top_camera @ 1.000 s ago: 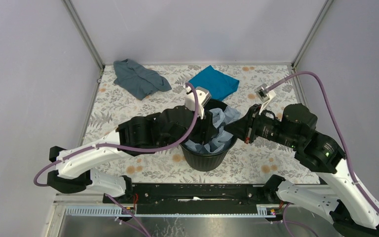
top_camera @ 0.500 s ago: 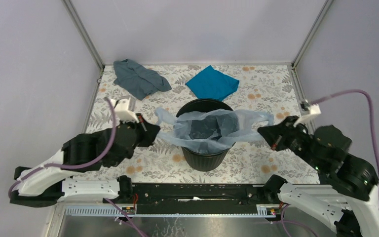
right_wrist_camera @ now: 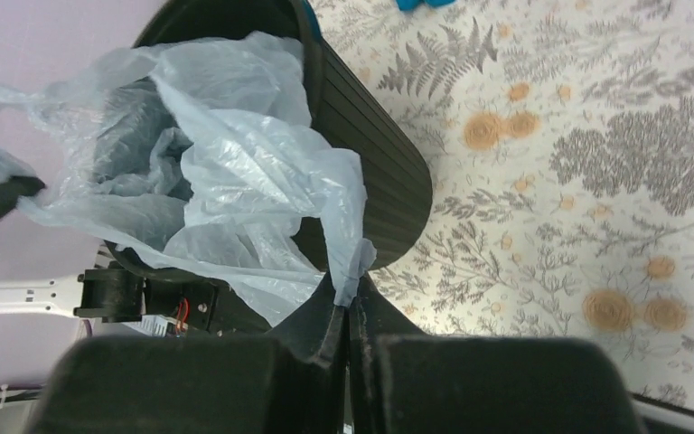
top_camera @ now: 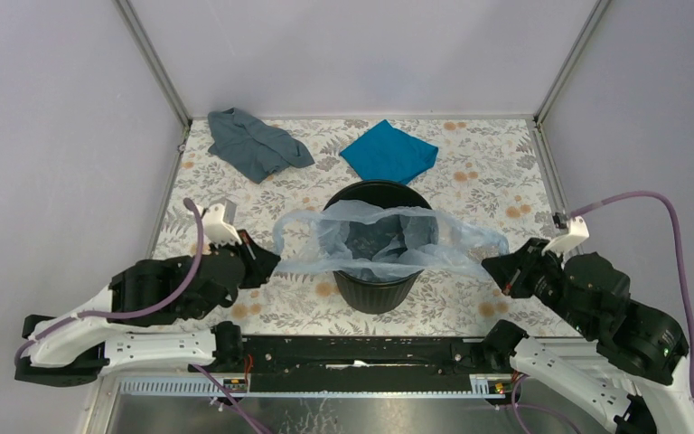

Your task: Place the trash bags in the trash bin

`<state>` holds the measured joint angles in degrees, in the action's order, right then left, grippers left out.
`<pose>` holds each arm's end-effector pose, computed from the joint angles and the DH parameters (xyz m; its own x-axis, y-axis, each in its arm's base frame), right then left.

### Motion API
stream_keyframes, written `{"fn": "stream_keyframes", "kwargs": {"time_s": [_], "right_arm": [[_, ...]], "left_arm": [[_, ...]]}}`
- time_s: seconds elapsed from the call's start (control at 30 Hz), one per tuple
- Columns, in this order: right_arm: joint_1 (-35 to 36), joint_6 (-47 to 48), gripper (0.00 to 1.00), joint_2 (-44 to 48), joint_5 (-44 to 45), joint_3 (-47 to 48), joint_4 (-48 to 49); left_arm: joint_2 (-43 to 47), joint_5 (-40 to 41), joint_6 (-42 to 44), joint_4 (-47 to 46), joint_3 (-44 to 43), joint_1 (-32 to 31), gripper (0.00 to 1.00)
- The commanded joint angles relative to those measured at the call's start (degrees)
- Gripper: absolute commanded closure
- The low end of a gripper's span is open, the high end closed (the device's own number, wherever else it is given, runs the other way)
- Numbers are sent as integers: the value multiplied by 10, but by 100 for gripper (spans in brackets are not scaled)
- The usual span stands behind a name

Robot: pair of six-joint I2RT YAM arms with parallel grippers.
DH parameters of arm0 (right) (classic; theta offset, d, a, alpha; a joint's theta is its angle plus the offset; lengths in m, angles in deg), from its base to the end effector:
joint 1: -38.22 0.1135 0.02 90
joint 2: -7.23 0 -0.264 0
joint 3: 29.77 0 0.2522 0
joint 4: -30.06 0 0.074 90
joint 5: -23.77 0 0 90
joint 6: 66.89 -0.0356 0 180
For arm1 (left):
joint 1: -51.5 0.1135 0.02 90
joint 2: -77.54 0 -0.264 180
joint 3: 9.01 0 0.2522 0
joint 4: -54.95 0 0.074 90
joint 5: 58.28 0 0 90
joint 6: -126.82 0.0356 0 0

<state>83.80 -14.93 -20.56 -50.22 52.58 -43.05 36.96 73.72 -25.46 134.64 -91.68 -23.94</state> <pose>0.0317 0.0183 0.4076 -0.4856 0.3507 -0.8007 -0.2594 0.8170 0.5151 0.0447 -0.0775 0.3930 -0.5901 -0.3449 -0.7299 0.1368 0.8484 -0.5115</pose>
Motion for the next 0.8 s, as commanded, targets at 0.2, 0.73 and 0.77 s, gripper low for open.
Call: {"fn": "stream_keyframes", "kwargs": {"time_s": [0.2, 0.73, 0.77], "right_arm": [[0, -130, 100, 43, 107, -48, -101], [-1, -44, 95, 39, -116, -71, -37], [-1, -41, 97, 38, -128, -72, -49]], "left_arm": [[88, -24, -126, 59, 120, -1, 100], [108, -78, -88, 49, 77, -1, 100], [117, -84, -85, 47, 83, -1, 100]]}}
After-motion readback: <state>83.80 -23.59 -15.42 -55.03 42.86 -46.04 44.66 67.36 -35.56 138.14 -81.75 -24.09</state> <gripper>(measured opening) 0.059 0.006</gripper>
